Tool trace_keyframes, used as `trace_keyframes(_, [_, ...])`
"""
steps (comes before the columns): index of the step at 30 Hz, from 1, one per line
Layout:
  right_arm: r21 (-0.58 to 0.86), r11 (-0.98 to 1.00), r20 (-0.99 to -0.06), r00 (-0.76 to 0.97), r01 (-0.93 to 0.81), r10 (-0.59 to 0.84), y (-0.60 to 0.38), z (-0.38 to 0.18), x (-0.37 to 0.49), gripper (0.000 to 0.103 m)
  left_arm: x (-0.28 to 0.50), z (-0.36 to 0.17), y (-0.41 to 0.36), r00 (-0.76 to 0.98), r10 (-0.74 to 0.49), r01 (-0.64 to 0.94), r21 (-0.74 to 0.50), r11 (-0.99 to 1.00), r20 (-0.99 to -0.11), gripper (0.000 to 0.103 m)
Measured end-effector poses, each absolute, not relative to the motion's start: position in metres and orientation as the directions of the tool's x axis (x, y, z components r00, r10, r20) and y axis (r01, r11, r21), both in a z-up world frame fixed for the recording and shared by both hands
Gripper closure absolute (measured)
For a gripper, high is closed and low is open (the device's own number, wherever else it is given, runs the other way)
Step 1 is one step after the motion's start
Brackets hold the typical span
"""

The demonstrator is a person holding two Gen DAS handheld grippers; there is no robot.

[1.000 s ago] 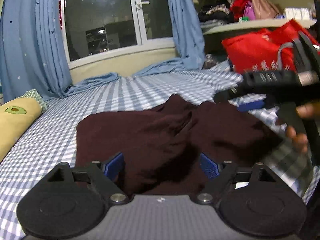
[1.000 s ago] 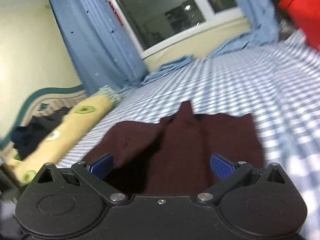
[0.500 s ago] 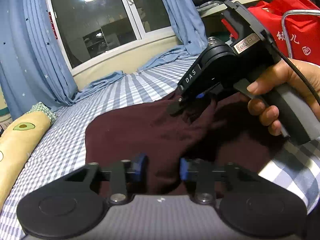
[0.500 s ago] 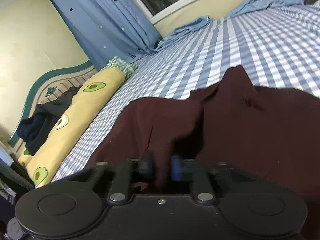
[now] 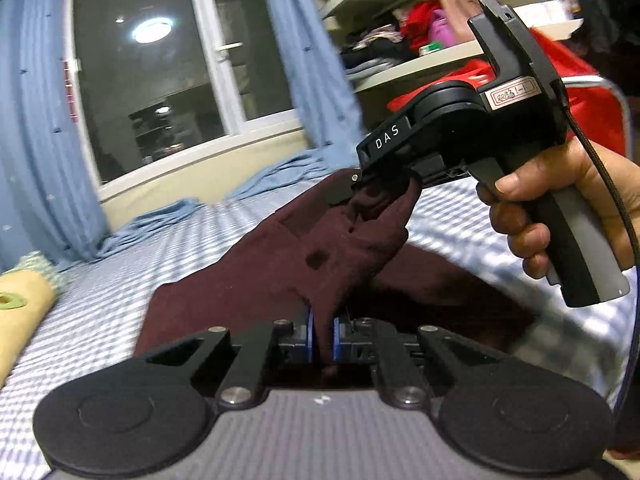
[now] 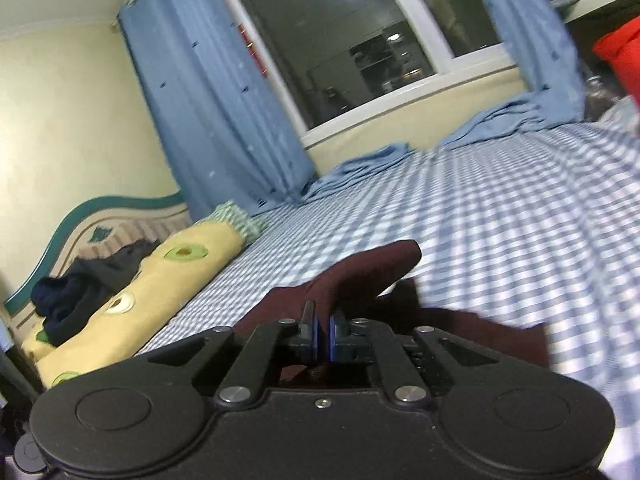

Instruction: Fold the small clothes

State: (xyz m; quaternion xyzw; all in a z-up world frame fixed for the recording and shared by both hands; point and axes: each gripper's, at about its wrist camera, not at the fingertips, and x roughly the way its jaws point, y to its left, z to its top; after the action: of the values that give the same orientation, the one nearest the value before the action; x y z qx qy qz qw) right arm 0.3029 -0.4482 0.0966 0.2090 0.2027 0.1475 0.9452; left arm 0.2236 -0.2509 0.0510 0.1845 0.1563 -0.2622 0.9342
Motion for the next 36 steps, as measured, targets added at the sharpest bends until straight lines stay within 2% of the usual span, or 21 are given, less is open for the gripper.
trace_keyframes(5, [0.439, 0.893, -0.357, 0.894, -0.094, 0.270, -0.490, 0.093, 0.277, 0.099, 0.217, 0.041, -0.283, 0.752, -0.504, 0.633, 0.251, 0.732, -0.425, 0.096])
trace_keyframes(10, [0.445, 0.895, -0.418, 0.881, -0.015, 0.222, -0.513, 0.061, 0.257, 0.099, 0.210, 0.018, -0.302, 0.713, -0.510, 0.675, 0.275, 0.685, -0.480, 0.096])
trace_keyframes(13, [0.450, 0.893, -0.454, 0.864, 0.009, 0.220, -0.514, 0.039, 0.252, 0.099, 0.211, 0.010, -0.302, 0.706, -0.497, 0.678, 0.277, 0.681, -0.505, 0.092])
trace_keyframes(16, [0.440, 0.898, -0.473, 0.854, 0.016, 0.217, -0.509, 0.022, 0.250, 0.098, 0.210, 0.013, -0.294, 0.681, -0.516, 0.690, 0.219, 0.690, -0.520, 0.087])
trace_keyframes(18, [0.442, 0.897, -0.472, 0.855, 0.019, 0.215, -0.505, 0.016, 0.247, 0.097, 0.210, 0.018, -0.285, 0.658, -0.542, 0.703, 0.168, 0.691, -0.523, 0.079])
trace_keyframes(20, [0.431, 0.902, -0.472, 0.857, 0.020, 0.206, -0.502, 0.015, 0.247, 0.096, 0.212, 0.025, -0.273, 0.626, -0.575, 0.717, 0.099, 0.690, -0.527, 0.063])
trace_keyframes(21, [0.420, 0.907, -0.474, 0.858, 0.020, 0.200, -0.500, 0.014, 0.246, 0.096, 0.212, 0.030, -0.266, 0.611, -0.594, 0.720, 0.057, 0.691, -0.524, 0.059])
trace_keyframes(23, [0.391, 0.920, -0.481, 0.857, 0.021, 0.185, -0.497, 0.014, 0.246, 0.092, 0.213, 0.040, -0.250, 0.611, -0.607, 0.700, -0.012, 0.714, -0.509, 0.041])
trace_keyframes(25, [0.362, 0.932, -0.486, 0.857, 0.022, 0.168, -0.493, 0.015, 0.244, 0.087, 0.216, 0.051, -0.236, 0.617, -0.620, 0.679, -0.070, 0.730, -0.485, 0.039])
trace_keyframes(26, [0.352, 0.936, -0.487, 0.858, 0.022, 0.163, -0.492, 0.015, 0.243, 0.083, 0.219, 0.056, -0.228, 0.636, -0.608, 0.652, -0.091, 0.752, -0.476, 0.033])
trace_keyframes(28, [0.339, 0.940, -0.487, 0.861, 0.029, 0.148, -0.491, 0.017, 0.243, 0.077, 0.226, 0.065, -0.215, 0.652, -0.608, 0.623, -0.136, 0.770, -0.454, 0.031])
trace_keyframes(32, [0.322, 0.946, -0.483, 0.867, 0.047, 0.121, -0.491, 0.020, 0.243, 0.042, 0.242, 0.078, -0.197, 0.662, -0.615, 0.580, -0.226, 0.783, -0.429, 0.028])
trace_keyframes(33, [0.321, 0.946, -0.481, 0.869, 0.051, 0.117, -0.491, 0.020, 0.242, 0.039, 0.246, 0.081, -0.193, 0.670, -0.617, 0.570, -0.247, 0.784, -0.414, 0.024])
trace_keyframes(34, [0.322, 0.945, -0.480, 0.870, 0.053, 0.114, -0.492, 0.021, 0.242, 0.036, 0.248, 0.084, -0.189, 0.689, -0.607, 0.550, -0.260, 0.794, -0.396, 0.013])
trace_keyframes(35, [0.322, 0.945, -0.481, 0.870, 0.058, 0.110, -0.493, 0.021, 0.242, 0.033, 0.249, 0.087, -0.184, 0.714, -0.586, 0.524, -0.264, 0.810, -0.382, 0.007])
trace_keyframes(36, [0.323, 0.944, -0.482, 0.870, 0.062, 0.108, -0.493, 0.021, 0.242, 0.031, 0.249, 0.090, -0.178, 0.741, -0.566, 0.500, -0.265, 0.824, -0.362, 0.007])
